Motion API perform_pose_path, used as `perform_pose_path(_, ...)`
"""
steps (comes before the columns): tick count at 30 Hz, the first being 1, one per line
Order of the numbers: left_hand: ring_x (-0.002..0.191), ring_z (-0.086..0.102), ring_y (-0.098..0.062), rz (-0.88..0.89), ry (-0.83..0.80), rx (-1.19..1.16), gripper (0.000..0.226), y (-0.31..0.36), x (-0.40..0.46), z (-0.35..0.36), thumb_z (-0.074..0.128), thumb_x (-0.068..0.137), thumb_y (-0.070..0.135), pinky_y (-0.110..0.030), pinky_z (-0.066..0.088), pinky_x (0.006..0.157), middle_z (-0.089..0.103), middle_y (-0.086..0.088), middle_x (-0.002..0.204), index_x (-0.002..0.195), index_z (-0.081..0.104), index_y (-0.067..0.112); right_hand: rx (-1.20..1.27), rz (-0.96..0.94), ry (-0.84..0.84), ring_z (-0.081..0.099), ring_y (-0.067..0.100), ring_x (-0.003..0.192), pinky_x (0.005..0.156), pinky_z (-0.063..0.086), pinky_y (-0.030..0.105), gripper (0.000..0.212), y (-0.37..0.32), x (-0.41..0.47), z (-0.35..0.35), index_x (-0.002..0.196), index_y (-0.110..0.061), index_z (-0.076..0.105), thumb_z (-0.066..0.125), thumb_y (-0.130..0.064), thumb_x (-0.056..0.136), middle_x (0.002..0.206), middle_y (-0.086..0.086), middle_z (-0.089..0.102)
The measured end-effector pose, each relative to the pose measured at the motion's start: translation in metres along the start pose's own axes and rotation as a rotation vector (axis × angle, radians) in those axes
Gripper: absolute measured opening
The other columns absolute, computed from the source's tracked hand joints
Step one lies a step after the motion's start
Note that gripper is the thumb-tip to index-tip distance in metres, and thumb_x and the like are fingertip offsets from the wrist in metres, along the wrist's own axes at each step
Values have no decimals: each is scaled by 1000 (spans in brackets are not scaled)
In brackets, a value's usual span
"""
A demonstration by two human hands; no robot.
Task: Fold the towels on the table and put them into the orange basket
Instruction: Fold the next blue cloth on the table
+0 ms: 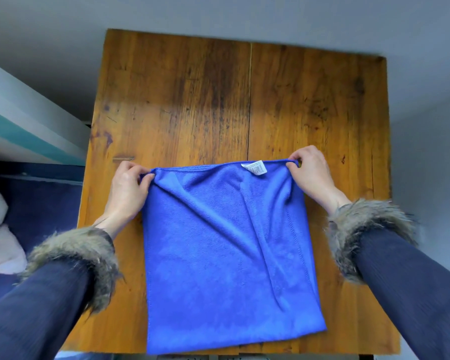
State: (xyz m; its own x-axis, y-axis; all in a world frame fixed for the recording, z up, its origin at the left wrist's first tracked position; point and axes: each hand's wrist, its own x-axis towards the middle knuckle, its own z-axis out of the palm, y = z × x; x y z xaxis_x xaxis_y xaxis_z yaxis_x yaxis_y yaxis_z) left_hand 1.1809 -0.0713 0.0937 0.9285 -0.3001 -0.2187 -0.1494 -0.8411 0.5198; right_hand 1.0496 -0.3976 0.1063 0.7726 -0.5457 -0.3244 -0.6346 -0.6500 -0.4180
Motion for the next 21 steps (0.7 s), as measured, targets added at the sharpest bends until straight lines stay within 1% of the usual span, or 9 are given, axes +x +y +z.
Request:
perform_pose_path(2,84,50,-22,-63,-39,-29,17,4,3,-1,57,90,12,-19,30,77,56,-17,106,98,66,1,28,52,-33,50,28,106,84,33,25,8,-1,6,-4,89,-8,64,58,-11,86,112,14,52)
perform_pose_path(5,90,56,-30,-108,-98,-3,18,7,10,-5,59,89,16,-27,33,77,59,-18,103,97,67,2,38,130,-119,49,27,106,79,34,24,4,-6,13,-4,80,-12,60,59,-9,83,115,16,50)
perform_pose_path(7,88,55,-28,-136,-134,-4,18,6,13,-7,61,88,20,-28,35,74,61,-14,98,95,68,4,55,181,-142,50,26,104,77,33,24,14,-8,17,-5,70,-14,55,58,-6,81,111,15,54)
perform_pose_path(9,83,54,-22,-195,-147,-79,14,2,13,-9,64,86,21,-28,36,71,62,-10,91,91,69,9,102,231,-149,50,23,102,75,33,24,21,-11,17,-9,63,-14,55,58,-2,80,97,9,58)
perform_pose_path(11,79,55,-19,-264,-150,-239,7,0,11,-12,67,83,20,-29,42,70,64,-7,84,83,68,13,152,273,-150,50,19,93,72,34,23,17,-12,13,-14,66,-10,60,59,-2,81,85,3,57)
perform_pose_path(14,68,53,-9,-283,-150,-347,12,6,3,-24,70,81,13,-12,42,60,62,3,73,72,64,18,226,289,-105,50,18,87,73,35,22,6,-11,2,-23,75,-8,66,62,-5,79,74,-1,56)
perform_pose_path(15,66,52,-7,-272,-147,-344,13,9,1,-30,70,81,12,-10,41,57,61,4,73,71,64,18,243,289,-86,51,18,86,73,34,21,6,-12,-3,-28,75,-10,65,63,-7,79,72,-3,56)
perform_pose_path(18,70,54,-10,-220,-143,-297,8,22,-6,-54,73,78,15,-17,40,60,64,1,75,74,67,14,258,280,-29,50,17,87,72,31,20,4,-14,-20,-48,77,-11,65,63,-8,79,79,0,59)
perform_pose_path(21,74,57,-14,-163,-121,-270,8,37,-15,-81,75,76,18,-20,41,63,66,-1,75,74,69,15,285,264,27,53,19,86,73,35,23,5,-18,-39,-77,76,-9,65,62,-6,78,80,2,61)
